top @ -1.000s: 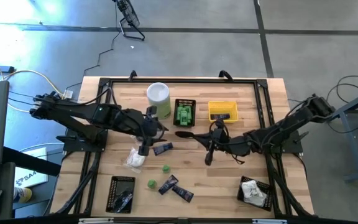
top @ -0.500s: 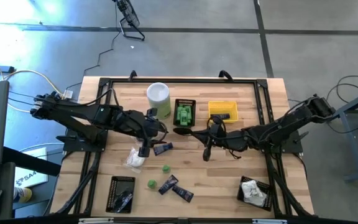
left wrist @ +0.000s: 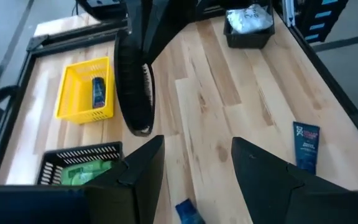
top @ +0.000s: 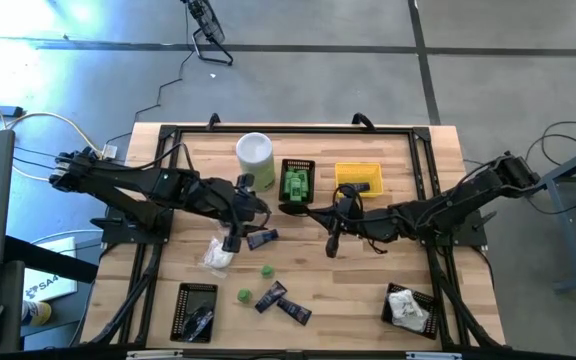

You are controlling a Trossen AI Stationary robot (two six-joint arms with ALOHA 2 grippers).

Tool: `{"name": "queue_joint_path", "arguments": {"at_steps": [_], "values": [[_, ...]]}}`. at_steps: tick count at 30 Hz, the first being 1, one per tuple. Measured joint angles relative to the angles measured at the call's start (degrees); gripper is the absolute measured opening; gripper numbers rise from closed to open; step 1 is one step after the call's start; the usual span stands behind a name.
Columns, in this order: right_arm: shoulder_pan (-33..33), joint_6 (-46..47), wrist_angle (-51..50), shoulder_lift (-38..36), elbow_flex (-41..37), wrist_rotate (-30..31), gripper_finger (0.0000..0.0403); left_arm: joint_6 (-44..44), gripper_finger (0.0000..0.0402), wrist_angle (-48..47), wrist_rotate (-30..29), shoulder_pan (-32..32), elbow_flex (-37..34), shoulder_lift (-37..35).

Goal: Pick & Place Travel size toiletries
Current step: Put the black hair brush into the bottom left black bin

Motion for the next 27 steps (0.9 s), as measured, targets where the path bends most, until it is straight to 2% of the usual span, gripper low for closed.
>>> {"name": "queue_joint_path", "arguments": {"at_steps": [4,7,12,15,22,27], "values": [[0.0,0.0,0.0,0.0,0.0,-0.7,0.0003,-4.5,0.0182,-3.4,0.2,-0.1,-0.6,0.0],[0.0,0.0,0.0,0.0,0.0,-1.3,0.0003,-7.1,0.0182,-2.6,0.8,-1.2,-4.7,-0.2],[0.0,0.0,0.0,0.0,0.0,-1.3,0.0003,-8.1,0.0182,9.8,1.4,-3.6,-14.6,-0.3],[0.0,0.0,0.0,0.0,0.0,-1.3,0.0003,-7.1,0.0182,14.1,1.5,-4.2,-18.3,-0.7],[0.0,0.0,-0.3,0.0,0.0,-1.4,0.0003,-4.6,0.0182,14.1,1.4,-4.2,-18.8,-6.2],[0.0,0.0,-0.3,0.0,0.0,-1.5,0.0003,-1.4,0.0182,10.8,1.3,-4.2,-18.8,-13.7]]}}
